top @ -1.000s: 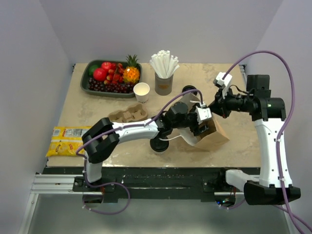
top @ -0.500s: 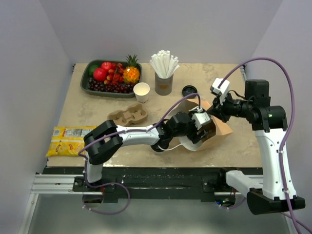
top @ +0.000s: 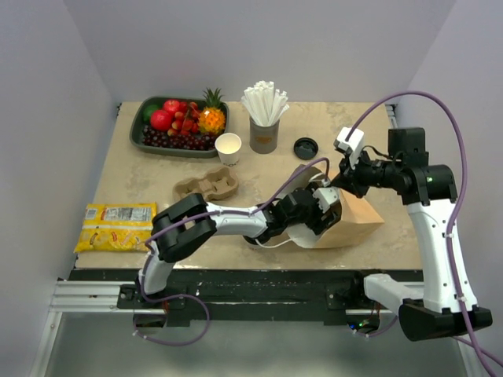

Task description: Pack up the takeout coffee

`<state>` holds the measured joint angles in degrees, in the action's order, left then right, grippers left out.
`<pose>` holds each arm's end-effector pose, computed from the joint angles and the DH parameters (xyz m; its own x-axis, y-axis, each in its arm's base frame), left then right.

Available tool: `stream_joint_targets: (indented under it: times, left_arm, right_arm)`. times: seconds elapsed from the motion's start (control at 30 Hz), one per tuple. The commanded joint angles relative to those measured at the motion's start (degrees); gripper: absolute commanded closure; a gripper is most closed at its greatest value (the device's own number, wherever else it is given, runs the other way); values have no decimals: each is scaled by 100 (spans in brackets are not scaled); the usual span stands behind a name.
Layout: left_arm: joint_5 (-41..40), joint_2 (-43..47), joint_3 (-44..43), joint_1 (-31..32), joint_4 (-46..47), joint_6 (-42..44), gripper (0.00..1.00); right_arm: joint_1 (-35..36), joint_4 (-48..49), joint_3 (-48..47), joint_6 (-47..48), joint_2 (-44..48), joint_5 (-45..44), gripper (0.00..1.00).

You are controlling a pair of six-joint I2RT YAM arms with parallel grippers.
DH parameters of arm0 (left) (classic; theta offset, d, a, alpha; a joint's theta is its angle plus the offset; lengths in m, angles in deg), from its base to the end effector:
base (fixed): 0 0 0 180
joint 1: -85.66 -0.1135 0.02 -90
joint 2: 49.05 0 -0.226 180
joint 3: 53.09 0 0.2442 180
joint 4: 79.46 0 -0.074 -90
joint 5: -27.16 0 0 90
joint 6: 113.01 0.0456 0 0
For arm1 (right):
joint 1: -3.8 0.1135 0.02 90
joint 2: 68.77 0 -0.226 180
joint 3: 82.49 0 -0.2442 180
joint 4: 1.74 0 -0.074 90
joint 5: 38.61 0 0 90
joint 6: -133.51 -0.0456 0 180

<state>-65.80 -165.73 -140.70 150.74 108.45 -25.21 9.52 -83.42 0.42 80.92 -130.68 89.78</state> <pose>0.1902 -0.4038 0.1536 -0.1860 0.3093 -0.9326 0.8789 0.4767 -0.0172 0.1850 0.0470 0.3740 -0.2674 -0.5053 -0.8204 -0.8384 0.5417 -0.0604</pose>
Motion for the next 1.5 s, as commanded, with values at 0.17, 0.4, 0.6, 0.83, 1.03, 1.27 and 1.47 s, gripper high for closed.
stream_joint_targets:
  times: [0.17,0.4,0.6,0.83,1.03,1.27,1.47]
  left_arm:
    - [972,602,-456,-206,65,378,18]
    - [1570,1112,-519,-355,-446,343,18]
    - [2343,1385,-378,-364,-595,430,18]
    - [3213,1728,-588,-601,-955,413,17]
    - [3758,2026,-1273,-716,-1789,580,17]
    - [3751,2614,-1722,-988,-2476,598,17]
    - [1687,3124,-1557,-1435,-2881,677,14]
  right_arm:
    - [61,444,69,-260,-119,-121,100]
    - [35,840,122,-585,-85,-683,100]
    - [-9,892,271,-498,-49,-1000,100]
    - [-79,1077,587,-427,4,-1290,100]
    - [-115,1367,465,-655,30,-1378,100]
    - [-132,1516,500,-805,434,-1168,100]
    - [-106,1587,614,-796,723,-842,100]
